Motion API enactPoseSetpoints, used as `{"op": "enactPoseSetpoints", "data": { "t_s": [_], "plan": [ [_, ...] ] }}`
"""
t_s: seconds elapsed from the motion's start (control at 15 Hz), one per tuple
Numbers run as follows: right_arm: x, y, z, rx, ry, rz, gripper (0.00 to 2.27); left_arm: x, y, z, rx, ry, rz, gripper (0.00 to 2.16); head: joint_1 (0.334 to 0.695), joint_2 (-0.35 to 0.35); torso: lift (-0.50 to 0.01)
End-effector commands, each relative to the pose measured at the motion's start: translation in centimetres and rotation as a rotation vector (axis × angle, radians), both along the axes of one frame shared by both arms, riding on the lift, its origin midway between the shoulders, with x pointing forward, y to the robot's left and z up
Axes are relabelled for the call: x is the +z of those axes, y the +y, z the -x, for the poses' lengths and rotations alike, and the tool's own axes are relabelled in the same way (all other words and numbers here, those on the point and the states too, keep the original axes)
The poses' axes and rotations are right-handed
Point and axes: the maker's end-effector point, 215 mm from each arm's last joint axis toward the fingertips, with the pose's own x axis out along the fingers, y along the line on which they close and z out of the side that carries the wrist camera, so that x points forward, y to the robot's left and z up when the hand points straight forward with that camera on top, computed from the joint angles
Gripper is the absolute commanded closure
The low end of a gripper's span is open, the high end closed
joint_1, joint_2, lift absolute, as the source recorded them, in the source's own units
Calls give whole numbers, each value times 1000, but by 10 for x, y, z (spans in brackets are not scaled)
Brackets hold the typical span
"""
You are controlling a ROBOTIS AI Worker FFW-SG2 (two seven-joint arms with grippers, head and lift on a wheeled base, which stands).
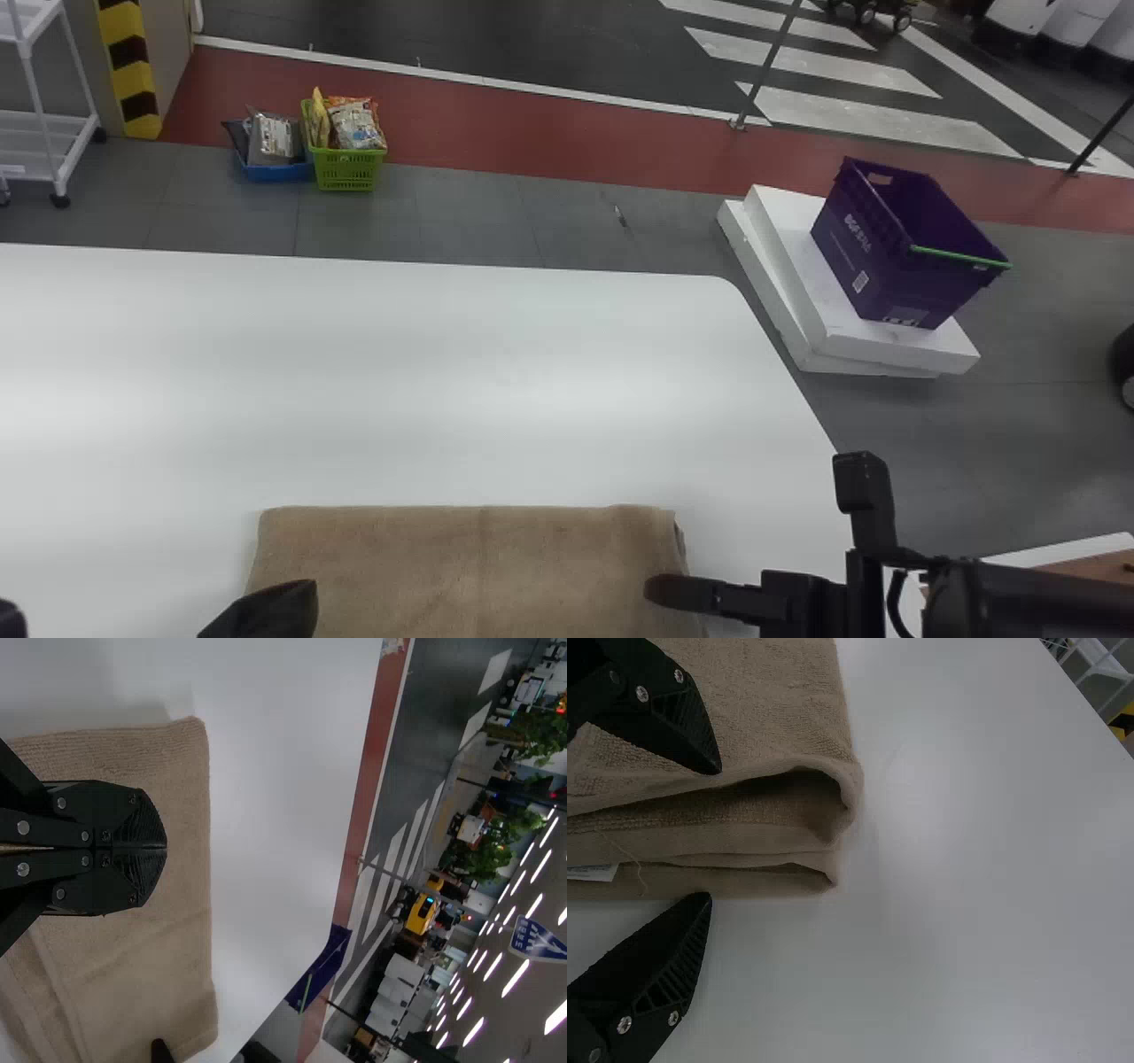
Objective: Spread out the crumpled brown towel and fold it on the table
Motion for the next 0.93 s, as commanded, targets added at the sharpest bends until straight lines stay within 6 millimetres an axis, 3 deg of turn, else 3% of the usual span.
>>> {"op": "enactPoseSetpoints", "data": {
  "t_s": [0.0,0.53,0.87],
  "plan": [
    [6,5,-5,12,-13,2,221,-12,-6,5,-17,16,-21,2138,695,-350,-127],
    [16,14,-21,34,-43,4,221,-31,-8,-2,-15,-7,-58,2142,695,-350,-127],
    [21,17,-26,50,-56,-1,785,-36,-5,-5,-9,-21,-80,2142,695,-350,-127]
  ]
}}
